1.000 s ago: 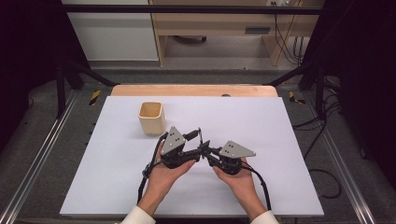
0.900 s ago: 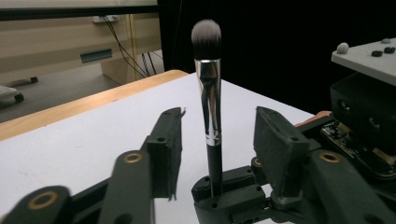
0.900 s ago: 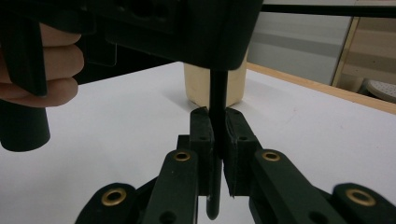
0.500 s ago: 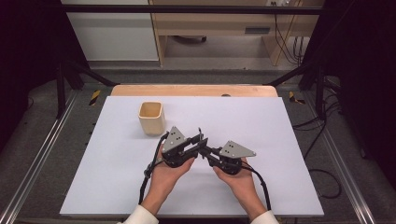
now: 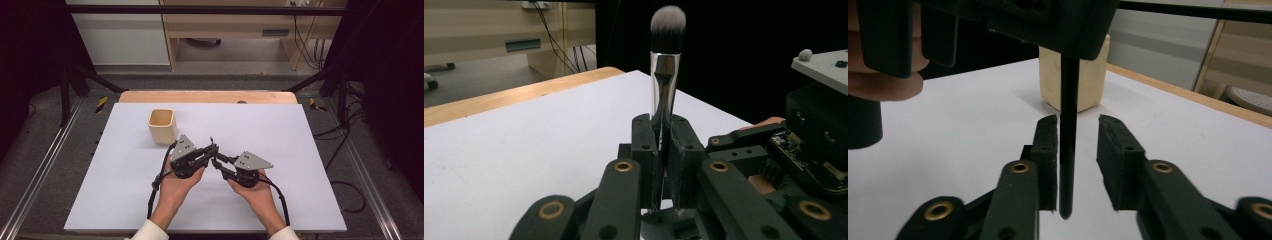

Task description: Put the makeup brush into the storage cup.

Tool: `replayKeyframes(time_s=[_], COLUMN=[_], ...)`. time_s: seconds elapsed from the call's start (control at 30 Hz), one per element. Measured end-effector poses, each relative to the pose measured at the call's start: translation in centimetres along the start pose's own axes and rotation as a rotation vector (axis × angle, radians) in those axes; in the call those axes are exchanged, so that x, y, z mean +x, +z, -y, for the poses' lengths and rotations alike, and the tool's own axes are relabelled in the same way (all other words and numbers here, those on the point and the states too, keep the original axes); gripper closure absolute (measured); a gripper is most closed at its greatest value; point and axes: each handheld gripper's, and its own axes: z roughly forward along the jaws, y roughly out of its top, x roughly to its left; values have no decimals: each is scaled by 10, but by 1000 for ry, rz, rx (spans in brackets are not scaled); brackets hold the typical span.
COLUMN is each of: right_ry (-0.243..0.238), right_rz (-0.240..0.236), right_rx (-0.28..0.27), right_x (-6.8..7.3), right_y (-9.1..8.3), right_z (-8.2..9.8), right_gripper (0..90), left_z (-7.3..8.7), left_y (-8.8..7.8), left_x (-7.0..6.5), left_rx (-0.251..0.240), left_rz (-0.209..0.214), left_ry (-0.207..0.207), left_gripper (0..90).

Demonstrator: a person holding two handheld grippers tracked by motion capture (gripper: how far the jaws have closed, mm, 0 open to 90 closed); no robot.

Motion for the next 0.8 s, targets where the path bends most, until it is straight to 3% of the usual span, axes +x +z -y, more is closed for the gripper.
replayKeyframes(time_s=[0.2,0.47,0.63,0.8], right_ry=[-9,-38,-6,-2], right_rz=[34,72,78,88], right_rx=[26,79,97,112], right_x=[0,1,-1,-4], right_y=[-1,-3,-6,-9], right_z=[-1,-3,-3,-1], right_gripper=[439,181,81,54], left_z=[-2,-5,-8,-11], left_y=[-5,-16,-25,-35], left_x=[4,15,24,33], left_rx=[-3,-15,-22,-25], left_rz=[-29,-69,-95,-127], left_ry=[24,27,31,39], left_gripper=[834,834,834,834])
